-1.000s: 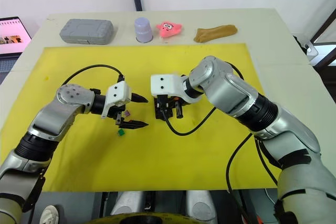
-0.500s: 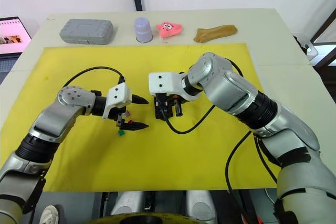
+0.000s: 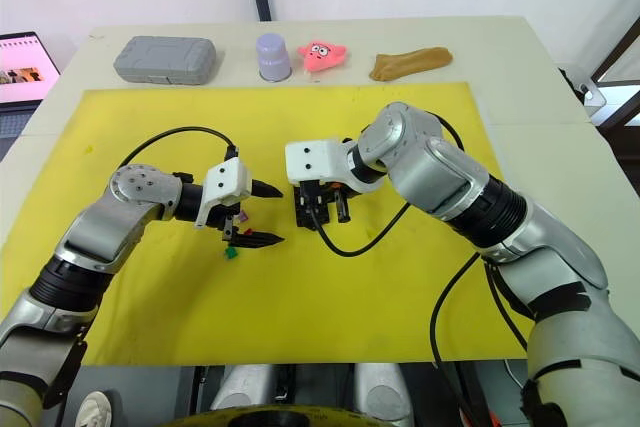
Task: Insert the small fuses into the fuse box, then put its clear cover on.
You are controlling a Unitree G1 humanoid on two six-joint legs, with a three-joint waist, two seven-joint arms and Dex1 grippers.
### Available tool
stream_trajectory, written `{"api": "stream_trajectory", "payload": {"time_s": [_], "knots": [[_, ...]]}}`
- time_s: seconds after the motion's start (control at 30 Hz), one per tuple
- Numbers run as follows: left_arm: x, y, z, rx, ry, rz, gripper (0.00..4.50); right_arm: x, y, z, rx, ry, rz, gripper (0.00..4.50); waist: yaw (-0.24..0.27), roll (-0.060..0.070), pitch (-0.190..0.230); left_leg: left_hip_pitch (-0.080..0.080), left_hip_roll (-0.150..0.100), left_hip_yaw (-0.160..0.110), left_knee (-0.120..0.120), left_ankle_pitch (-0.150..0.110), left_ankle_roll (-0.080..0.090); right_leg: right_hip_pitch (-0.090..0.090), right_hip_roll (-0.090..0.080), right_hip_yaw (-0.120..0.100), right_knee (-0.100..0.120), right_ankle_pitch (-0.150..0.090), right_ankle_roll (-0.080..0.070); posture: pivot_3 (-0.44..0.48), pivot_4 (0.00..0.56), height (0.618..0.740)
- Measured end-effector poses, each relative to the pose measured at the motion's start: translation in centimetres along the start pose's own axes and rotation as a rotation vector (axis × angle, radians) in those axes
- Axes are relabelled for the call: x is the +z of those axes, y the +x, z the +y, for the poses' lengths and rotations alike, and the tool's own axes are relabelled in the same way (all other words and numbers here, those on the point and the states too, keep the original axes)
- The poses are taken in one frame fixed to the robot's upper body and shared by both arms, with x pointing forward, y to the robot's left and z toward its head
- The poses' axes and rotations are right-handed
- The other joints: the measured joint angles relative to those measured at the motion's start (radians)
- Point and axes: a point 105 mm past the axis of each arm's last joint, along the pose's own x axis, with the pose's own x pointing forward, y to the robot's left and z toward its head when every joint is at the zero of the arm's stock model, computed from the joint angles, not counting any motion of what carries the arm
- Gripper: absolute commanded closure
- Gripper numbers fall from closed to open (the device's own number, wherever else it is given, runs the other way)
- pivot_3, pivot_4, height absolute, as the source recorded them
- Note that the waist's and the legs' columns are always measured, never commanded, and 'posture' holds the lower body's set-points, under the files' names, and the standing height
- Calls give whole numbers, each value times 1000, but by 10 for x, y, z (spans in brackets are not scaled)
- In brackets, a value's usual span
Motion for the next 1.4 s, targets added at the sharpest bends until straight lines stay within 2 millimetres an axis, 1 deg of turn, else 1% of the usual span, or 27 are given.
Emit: {"api": "stream_trajectory", "payload": {"time_s": [0.5,1.4], "knots": [[0,0,0,0,0,0,78,0,2,2,8,-21,1,4500,0,0,0,0,0,0,0,0,0,0,0,0,0,0,0,0,150,740],[0,1,0,0,1,-3,78,2,1,2,15,2,-7,4500,0,0,0,0,0,0,0,0,0,0,0,0,0,0,0,0,150,740]]}}
